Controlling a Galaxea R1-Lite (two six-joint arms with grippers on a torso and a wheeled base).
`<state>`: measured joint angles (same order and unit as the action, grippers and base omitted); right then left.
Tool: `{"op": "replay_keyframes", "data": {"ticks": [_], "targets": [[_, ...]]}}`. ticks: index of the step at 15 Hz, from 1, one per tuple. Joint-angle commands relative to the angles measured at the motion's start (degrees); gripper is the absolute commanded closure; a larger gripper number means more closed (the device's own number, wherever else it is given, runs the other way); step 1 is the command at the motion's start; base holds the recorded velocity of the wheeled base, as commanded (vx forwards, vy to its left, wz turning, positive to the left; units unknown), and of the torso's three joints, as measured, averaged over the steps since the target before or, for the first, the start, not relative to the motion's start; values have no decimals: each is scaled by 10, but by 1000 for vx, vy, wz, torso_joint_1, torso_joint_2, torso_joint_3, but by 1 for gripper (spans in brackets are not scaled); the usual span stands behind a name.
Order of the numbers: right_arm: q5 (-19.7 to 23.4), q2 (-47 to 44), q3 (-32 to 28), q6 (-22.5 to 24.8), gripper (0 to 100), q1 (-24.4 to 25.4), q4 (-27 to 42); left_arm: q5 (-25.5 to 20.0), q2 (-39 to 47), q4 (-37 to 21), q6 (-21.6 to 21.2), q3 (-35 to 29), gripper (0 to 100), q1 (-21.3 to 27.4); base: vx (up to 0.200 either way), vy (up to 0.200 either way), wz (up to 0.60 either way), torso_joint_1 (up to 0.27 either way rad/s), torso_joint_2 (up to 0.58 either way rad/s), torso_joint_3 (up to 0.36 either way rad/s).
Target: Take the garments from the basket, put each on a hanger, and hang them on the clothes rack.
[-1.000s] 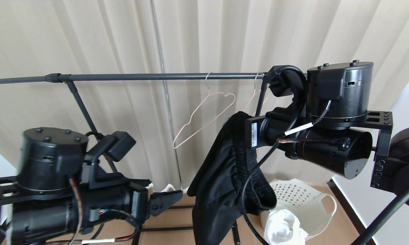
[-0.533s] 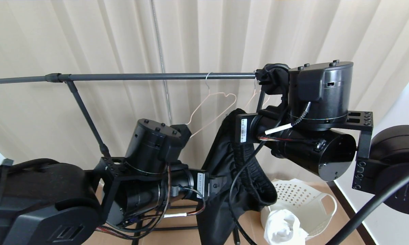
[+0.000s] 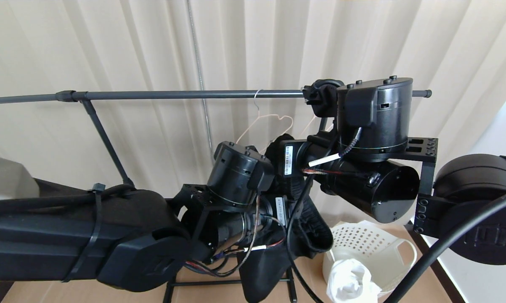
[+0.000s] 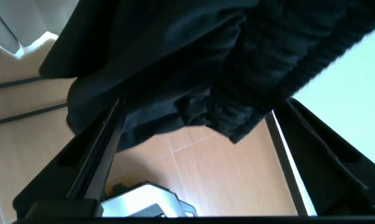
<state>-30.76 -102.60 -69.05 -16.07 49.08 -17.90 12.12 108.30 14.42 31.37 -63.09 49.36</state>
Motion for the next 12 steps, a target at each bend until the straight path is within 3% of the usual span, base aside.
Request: {"op": "replay_keyframes", "data": {"ticks": [1, 4, 8, 12], "targets": [[0, -1, 0, 0, 100, 1, 0, 7, 17, 0, 1, -15, 0, 1, 0, 0, 0, 0, 0, 0], [0, -1, -1, 0, 100, 1, 0, 27, 20, -1, 8, -18, 0, -1, 0, 0, 0, 0, 0, 0], [-2, 7, -1, 1, 100, 0, 0, 106, 39, -6, 4, -16, 0, -9, 0, 0, 0, 0, 0, 0], [-2, 20, -2, 2, 100, -7, 0, 132, 57, -6, -7, 1, 0, -31, 0, 0, 0, 0, 0, 0]]}}
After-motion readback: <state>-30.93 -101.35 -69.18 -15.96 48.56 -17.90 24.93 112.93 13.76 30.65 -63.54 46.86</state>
